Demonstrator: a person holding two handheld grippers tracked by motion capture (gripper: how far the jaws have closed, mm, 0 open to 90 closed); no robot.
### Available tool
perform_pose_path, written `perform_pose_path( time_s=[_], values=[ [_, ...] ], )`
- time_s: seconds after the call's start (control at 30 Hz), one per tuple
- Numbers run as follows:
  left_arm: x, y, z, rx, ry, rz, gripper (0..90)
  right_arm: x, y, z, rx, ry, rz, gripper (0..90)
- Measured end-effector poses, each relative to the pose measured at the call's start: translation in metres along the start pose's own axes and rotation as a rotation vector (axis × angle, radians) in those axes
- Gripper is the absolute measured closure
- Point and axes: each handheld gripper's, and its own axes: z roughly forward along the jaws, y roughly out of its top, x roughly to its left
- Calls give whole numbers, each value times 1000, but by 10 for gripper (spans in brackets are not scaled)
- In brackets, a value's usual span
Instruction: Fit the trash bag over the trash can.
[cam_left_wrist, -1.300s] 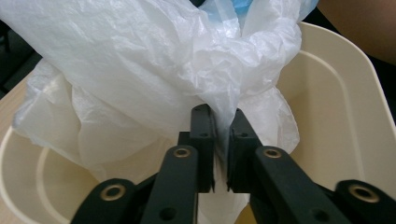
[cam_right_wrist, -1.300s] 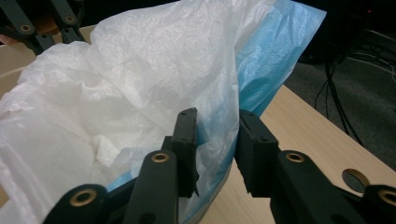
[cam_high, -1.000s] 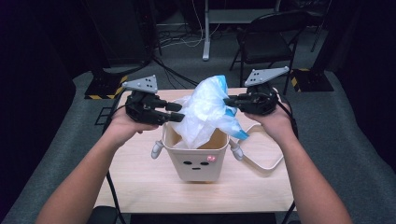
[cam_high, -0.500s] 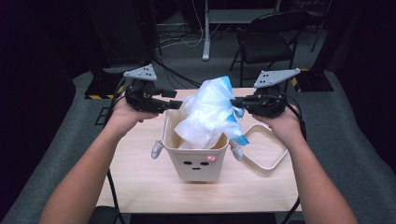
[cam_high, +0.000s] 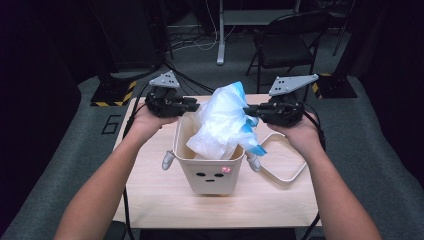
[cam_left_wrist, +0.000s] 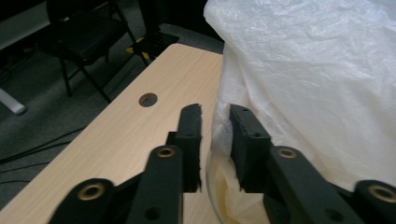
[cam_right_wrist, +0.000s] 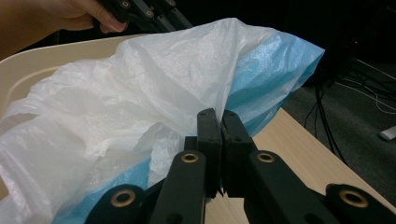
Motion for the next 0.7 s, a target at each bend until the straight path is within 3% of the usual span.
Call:
perform_pose_path(
  time_s=[0.2, 0.33, 0.37, 0.4, 0.53, 0.57, 0.7],
  values=[
    [-6, 4, -11, -3, 26, 40, 894, 3, 4, -1, -14, 3, -10, 878],
    [-16, 2, -20, 6, -47, 71, 894, 6, 9, -5, -21, 2, -22, 879],
    [-16, 2, -20, 6, -47, 71, 894, 6, 9, -5, -21, 2, -22, 879],
    [-22, -1, -19, 32, -100, 74, 894, 7, 11, -8, -25, -3, -24, 878],
    [-28, -5, -14, 71, -148, 87, 895, 8, 15, -11, -41, -6, -27, 879],
    [-32, -7, -12, 85, -186, 88, 894, 9, 16, -12, -47, -5, -30, 879],
    [-35, -8, -9, 100, -242, 84, 894, 15, 22, -12, -59, 15, -49, 878]
  ],
)
